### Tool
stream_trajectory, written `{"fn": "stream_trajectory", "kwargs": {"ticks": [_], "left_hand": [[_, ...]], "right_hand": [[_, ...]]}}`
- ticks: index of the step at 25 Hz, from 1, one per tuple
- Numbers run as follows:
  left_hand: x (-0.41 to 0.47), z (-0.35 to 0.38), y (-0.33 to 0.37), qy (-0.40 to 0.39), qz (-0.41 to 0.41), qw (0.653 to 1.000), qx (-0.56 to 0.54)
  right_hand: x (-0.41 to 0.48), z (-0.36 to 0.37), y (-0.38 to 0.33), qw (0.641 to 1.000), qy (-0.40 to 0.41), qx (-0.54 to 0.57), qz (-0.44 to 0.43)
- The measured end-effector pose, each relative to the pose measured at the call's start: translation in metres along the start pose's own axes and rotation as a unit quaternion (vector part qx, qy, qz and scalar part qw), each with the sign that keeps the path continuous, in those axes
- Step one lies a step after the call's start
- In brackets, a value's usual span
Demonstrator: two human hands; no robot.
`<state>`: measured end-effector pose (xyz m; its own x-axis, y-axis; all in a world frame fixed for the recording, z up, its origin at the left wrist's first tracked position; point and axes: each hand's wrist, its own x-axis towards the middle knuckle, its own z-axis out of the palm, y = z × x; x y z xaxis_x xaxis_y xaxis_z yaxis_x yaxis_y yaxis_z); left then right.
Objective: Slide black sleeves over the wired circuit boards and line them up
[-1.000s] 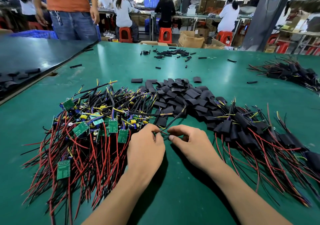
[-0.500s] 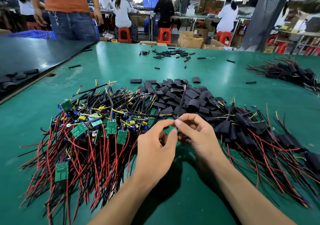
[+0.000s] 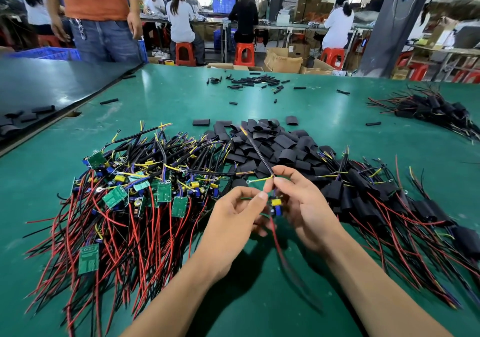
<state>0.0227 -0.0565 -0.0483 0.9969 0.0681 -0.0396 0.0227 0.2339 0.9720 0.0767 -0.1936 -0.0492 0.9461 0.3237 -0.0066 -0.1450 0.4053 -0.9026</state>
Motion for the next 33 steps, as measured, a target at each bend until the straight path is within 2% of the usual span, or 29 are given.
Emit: {"fn": "stream_trajectory", "kwargs": {"ticks": [6,9,13,15,17,19,22,29,31,33], "left_hand": [[0.004,-0.006,0.003,-0.066,-0.057,0.993,-0.075],[0.004,-0.007,0.002,-0.109,-0.090,0.988,-0.068],[0.004,-0.008,0.001,-0.085,-0.082,0.993,-0.027],[0.003,-0.008,0.000,-0.071,-0.030,0.996,0.050],[0.002,-0.006,-0.005,-0.026,0.064,0.980,0.186],[0.000,-0.004,-0.009,0.026,0.139,0.953,0.267],[0.001,-0.004,-0.012,0.065,0.172,0.947,0.265],[0.007,-0.011,-0.009,0.166,0.188,0.946,0.206],[0.006,-0.011,-0.009,0.183,0.194,0.943,0.202],[0.006,-0.011,-0.008,0.202,0.202,0.937,0.198]], "right_hand": [[0.000,-0.004,0.005,0.993,-0.012,-0.109,-0.037],[-0.004,-0.001,0.005,0.991,-0.007,-0.123,-0.049],[-0.006,0.000,0.007,0.974,0.057,-0.201,-0.088],[-0.002,-0.006,0.005,0.937,0.130,-0.293,-0.137],[0.002,-0.018,0.000,0.876,0.182,-0.414,-0.166],[0.004,-0.028,-0.004,0.808,0.177,-0.547,-0.129],[0.002,-0.032,-0.004,0.733,0.191,-0.650,-0.060],[-0.004,-0.025,-0.007,0.668,0.169,-0.725,0.021],[-0.005,-0.024,-0.007,0.678,0.152,-0.719,0.002],[-0.006,-0.022,-0.007,0.708,0.139,-0.692,-0.030]]}}
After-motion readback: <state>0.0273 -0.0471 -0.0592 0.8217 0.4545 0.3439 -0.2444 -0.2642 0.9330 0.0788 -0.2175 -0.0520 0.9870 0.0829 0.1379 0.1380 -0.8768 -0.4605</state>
